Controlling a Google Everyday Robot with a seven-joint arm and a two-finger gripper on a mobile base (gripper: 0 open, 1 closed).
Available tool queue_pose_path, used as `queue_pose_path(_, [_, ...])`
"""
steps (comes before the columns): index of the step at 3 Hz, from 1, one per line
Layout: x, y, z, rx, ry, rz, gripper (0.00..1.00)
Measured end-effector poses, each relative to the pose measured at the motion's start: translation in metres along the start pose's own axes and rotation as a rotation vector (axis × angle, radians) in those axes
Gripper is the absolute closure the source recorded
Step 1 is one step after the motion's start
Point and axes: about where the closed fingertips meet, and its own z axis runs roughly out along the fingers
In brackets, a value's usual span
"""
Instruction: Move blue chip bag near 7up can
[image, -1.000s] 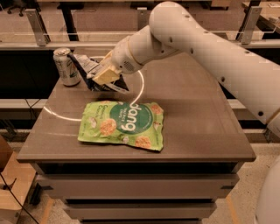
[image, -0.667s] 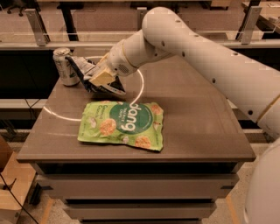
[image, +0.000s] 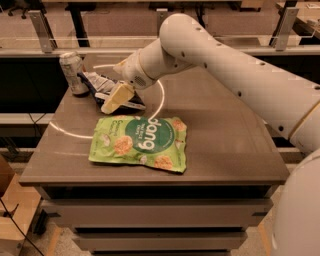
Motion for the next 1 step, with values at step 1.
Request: queue_pose_path(1, [0.0000, 0.0000, 0.0001, 0.000, 0.000, 0.000, 0.00])
